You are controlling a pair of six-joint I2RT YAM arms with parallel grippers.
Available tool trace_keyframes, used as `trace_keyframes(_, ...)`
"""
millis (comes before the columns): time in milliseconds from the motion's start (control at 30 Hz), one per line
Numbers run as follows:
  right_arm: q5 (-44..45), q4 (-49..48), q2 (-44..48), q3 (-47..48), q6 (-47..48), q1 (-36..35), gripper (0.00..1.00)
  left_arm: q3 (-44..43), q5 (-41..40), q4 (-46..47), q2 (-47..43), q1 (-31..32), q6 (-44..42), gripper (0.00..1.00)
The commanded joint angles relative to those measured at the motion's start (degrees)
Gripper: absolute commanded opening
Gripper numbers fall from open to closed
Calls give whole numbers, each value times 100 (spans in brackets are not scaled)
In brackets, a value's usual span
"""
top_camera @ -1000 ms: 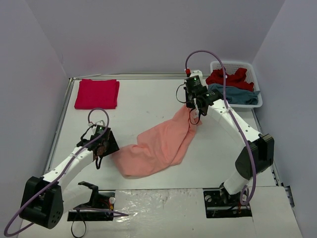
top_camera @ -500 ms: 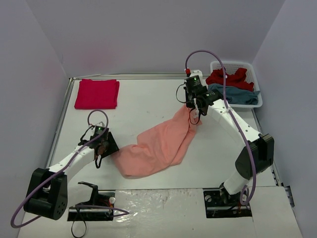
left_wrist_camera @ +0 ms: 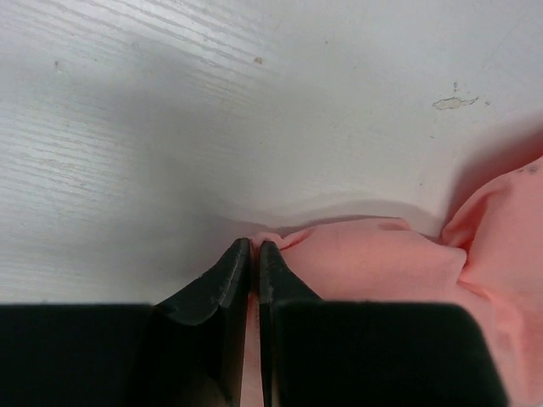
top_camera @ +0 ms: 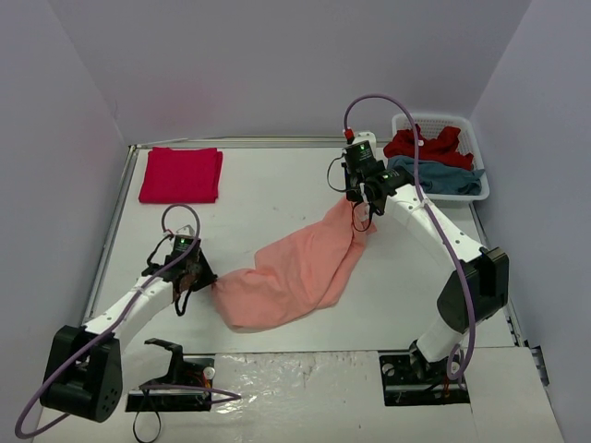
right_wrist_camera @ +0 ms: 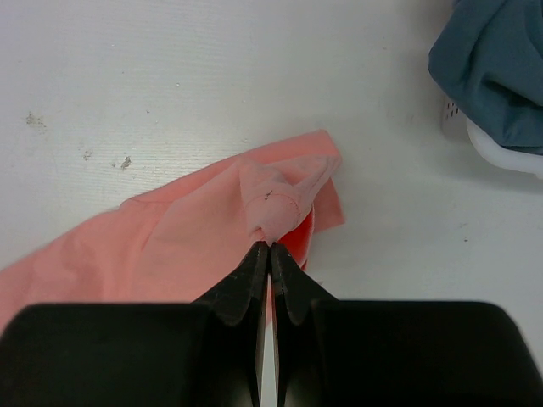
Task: Fold and stack the t-shirts
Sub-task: Flatten out the tshirt
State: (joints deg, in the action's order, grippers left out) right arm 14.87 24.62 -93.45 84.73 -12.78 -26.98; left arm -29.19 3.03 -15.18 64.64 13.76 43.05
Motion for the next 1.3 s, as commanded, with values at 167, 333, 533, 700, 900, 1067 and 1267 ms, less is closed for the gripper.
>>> trace_keyframes(167,103,-10,-33,61,56,18,0,-666,-478,-521,-496,-40,-42,2)
trace_keyframes(333,156,16,-68,307,56,70,0,-1755,-662,-872,-164,-40,-147,3)
trace_keyframes(533,130,148,-226,789,82,175,0,-2960,-830,-1434,242,-40,-411,2)
trace_keyframes(700,86,394,-314,1467,117,299,0,-3715,-1005,-1812,365,-40,-560,2)
trace_keyframes(900,16,649,-165,2135,38,316,0,-4525,-1234,-2296,207,-40,-806,2)
trace_keyframes(1067,86,842,309,2188,-49,308,0,-4789,-1348,-2630,-109,-40,-921,2)
trace_keyframes(1267,269,1018,1100,1864,-181,299,0,-4824,-1357,-2885,-628,-40,-956,2)
